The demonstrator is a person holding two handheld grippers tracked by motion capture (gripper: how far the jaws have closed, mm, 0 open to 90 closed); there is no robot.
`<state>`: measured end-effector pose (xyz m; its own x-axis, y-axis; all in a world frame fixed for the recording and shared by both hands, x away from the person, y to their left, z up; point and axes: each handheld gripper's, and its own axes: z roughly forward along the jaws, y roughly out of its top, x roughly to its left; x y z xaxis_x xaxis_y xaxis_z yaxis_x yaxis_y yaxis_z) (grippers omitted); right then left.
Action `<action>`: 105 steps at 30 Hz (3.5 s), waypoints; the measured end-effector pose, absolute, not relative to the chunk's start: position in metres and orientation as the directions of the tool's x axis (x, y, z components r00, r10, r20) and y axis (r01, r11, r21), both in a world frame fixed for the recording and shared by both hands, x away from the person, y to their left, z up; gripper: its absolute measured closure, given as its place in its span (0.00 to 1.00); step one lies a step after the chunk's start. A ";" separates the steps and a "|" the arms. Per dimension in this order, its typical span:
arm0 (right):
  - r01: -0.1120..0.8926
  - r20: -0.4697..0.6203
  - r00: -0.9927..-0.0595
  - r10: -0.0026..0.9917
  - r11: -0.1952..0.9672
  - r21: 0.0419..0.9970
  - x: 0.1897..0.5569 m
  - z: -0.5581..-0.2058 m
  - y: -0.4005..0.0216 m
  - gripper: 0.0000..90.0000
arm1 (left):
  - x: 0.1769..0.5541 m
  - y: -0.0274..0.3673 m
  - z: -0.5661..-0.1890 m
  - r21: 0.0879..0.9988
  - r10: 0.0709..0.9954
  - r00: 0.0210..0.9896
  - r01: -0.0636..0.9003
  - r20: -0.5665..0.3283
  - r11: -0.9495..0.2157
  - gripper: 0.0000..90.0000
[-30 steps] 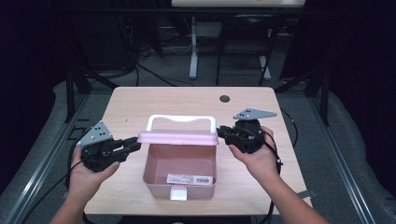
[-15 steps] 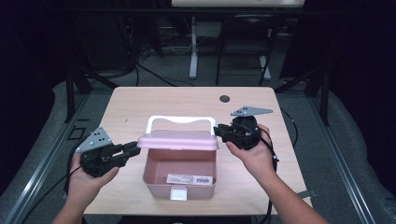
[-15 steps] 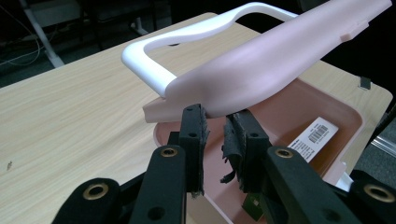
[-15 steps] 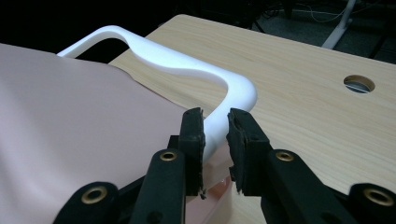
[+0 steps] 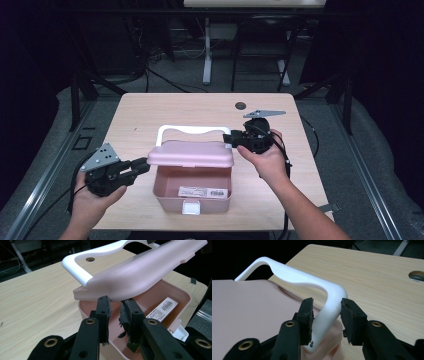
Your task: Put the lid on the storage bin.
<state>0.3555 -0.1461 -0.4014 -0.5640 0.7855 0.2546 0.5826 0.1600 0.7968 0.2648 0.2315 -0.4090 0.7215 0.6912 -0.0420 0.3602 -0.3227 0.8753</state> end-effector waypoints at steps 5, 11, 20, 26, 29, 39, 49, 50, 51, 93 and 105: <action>0.593 0.279 -0.556 0.783 0.138 0.793 0.357 -0.403 -0.148 0.69 | 0.262 0.231 -0.410 0.874 0.690 0.723 0.359 -0.038 -0.328 0.84; 0.604 0.301 -0.549 0.780 0.121 0.788 0.360 -0.405 -0.149 0.67 | 0.260 0.231 -0.412 0.875 0.690 0.723 0.358 -0.038 -0.326 0.84; 0.617 0.315 -0.543 0.778 0.115 0.779 0.363 -0.407 -0.149 0.66 | 0.257 0.231 -0.415 0.871 0.690 0.722 0.362 -0.037 -0.332 0.84; 0.630 0.331 -0.543 0.772 0.114 0.768 0.365 -0.410 -0.147 0.66 | 0.255 0.232 -0.419 0.867 0.687 0.725 0.371 -0.045 -0.334 0.84; 0.633 0.333 -0.545 0.769 0.117 0.765 0.365 -0.412 -0.146 0.66 | 0.254 0.233 -0.420 0.864 0.686 0.726 0.374 -0.046 -0.337 0.84; 0.619 0.335 -0.548 0.766 0.103 0.778 0.360 -0.408 -0.148 0.71 | 0.252 0.233 -0.425 0.862 0.684 0.727 0.378 -0.049 -0.339 0.84; 0.584 0.315 -0.568 0.760 0.104 0.805 0.351 -0.401 -0.150 0.76 | 0.250 0.233 -0.430 0.858 0.683 0.728 0.383 -0.052 -0.343 0.84; 0.580 0.314 -0.570 0.759 0.101 0.808 0.350 -0.401 -0.150 0.77 | 0.250 0.234 -0.430 0.858 0.682 0.730 0.382 -0.052 -0.343 0.84; 0.579 0.312 -0.570 0.760 0.102 0.809 0.349 -0.400 -0.150 0.77 | 0.250 0.234 -0.431 0.858 0.682 0.730 0.382 -0.052 -0.343 0.84; 0.538 0.292 -0.606 0.740 0.111 0.835 0.328 -0.406 -0.153 0.79 | 0.237 0.243 -0.454 0.850 0.690 0.722 0.399 -0.060 -0.343 0.83; 0.549 0.294 -0.614 0.732 0.128 0.826 0.326 -0.415 -0.150 0.81 | 0.237 0.244 -0.456 0.852 0.688 0.723 0.402 -0.070 -0.336 0.82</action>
<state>0.3263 -0.1504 -0.4152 -0.6138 0.7325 0.2944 0.5488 0.1279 0.8261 0.2375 0.2441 -0.4555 0.7227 0.6876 -0.0696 0.4018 -0.3361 0.8518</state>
